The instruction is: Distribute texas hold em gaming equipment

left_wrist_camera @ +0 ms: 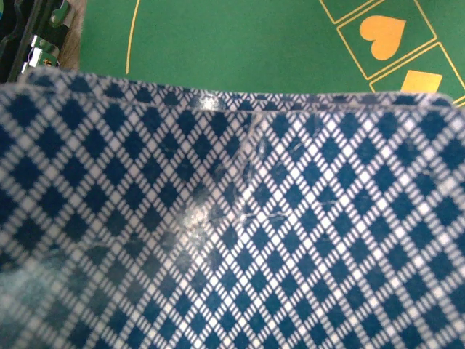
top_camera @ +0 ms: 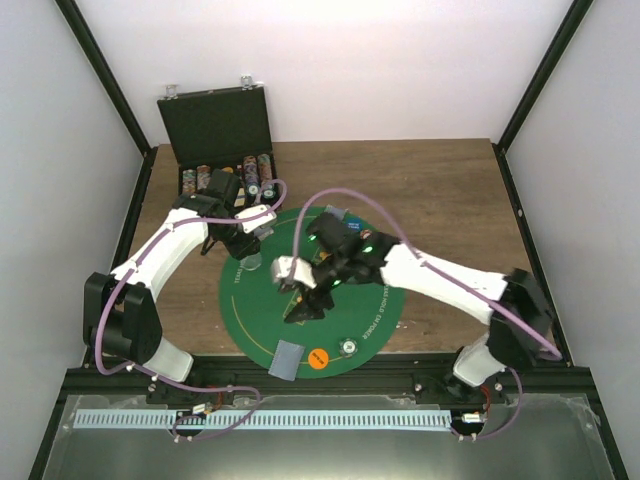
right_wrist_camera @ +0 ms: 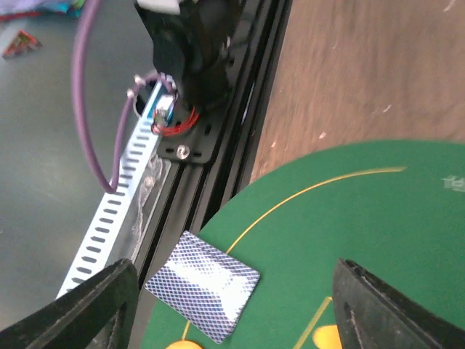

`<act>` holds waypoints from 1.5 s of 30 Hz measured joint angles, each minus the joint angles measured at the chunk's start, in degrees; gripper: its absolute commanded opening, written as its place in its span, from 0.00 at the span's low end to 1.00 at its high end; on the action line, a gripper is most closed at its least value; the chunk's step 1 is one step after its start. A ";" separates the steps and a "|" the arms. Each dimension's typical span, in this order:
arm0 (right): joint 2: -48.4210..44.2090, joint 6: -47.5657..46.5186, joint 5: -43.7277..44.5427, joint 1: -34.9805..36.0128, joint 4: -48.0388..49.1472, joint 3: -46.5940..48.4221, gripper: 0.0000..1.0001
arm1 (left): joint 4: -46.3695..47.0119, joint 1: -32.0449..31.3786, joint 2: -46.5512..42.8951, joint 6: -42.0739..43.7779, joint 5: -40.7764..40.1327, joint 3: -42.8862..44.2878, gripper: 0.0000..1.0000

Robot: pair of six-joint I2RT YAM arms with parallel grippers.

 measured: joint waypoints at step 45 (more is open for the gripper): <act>25.49 67.23 -35.12 -25.44 53.07 7.21 0.86 | -7.78 -6.08 -0.17 3.10 6.27 5.46 0.50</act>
